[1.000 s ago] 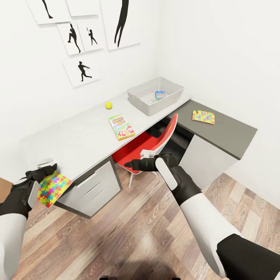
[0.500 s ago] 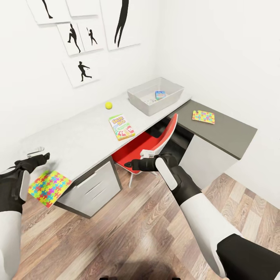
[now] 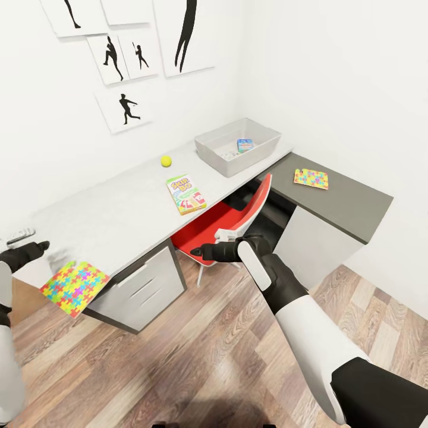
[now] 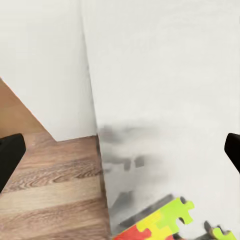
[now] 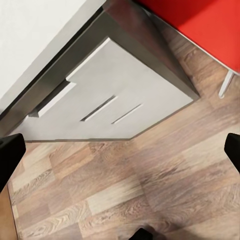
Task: Put all the toys in the child's room - the three board games (two on the bed and one on the table), the two jigsaw puzzles on the table, and the tennis ball on the table - inside the toy box on the table in the child's room.
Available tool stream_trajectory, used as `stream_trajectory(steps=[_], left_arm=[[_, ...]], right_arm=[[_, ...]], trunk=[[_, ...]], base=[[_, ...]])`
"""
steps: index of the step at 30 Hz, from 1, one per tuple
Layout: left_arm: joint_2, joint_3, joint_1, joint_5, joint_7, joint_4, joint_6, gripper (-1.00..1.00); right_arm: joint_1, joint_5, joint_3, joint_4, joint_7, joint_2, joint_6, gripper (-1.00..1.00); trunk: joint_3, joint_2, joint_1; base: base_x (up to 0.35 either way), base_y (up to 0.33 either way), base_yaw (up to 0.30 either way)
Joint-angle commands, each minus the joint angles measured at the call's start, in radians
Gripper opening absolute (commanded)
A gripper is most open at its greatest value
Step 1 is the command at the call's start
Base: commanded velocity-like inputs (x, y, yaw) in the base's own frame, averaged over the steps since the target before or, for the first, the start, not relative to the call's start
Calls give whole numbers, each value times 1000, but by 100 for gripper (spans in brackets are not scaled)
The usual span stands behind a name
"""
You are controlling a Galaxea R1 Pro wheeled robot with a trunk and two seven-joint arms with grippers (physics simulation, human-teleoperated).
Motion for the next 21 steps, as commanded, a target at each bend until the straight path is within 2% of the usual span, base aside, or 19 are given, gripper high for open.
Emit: stream_trajectory(steps=[1, 2, 6, 9, 10, 12, 14, 18, 21], left_arm=[[9, 11, 0, -1, -7, -3, 23, 100], [31, 25, 2, 1, -9, -6, 57, 100], [86, 46, 9, 4, -33, -7, 138, 100], [129, 80, 35, 0, -108, -1, 197, 100], [136, 90, 45, -1, -127, -1, 206, 100], [154, 127, 98, -6, -208, -3, 230, 100], [167, 149, 140, -7, -260, -7, 242, 100], [185, 171, 211, -9, -317, -11, 252, 100], [189, 186, 238, -9, -330, -12, 259, 100]], right_arm=[[-1, -2, 0, 0, -2, 0, -1, 100], [-1, -2, 0, 1, -2, 0, -4, 100], [-1, -9, -1, 2, -2, 0, -15, 100], [5, -25, -1, 3, -2, 0, -22, 100], [9, -27, -1, 3, -2, 0, -24, 100], [31, -33, -1, 4, -2, 0, -40, 100], [54, -35, 0, 4, -2, 0, -55, 100], [104, -35, 2, 4, -1, 0, -76, 100], [141, -36, 3, 3, 0, 0, -87, 100]], trunk=[[-1, -2, 1], [-1, -2, 1], [-1, -2, 1], [-1, -2, 1], [-1, -2, 1], [-1, -2, 1], [-1, -2, 1], [-1, -2, 1], [-1, -2, 1]], base=[[0, 0, 0], [0, 0, 0], [0, 0, 0], [0, 0, 0], [0, 0, 0], [0, 0, 0], [0, 0, 0], [0, 0, 0], [0, 0, 0]])
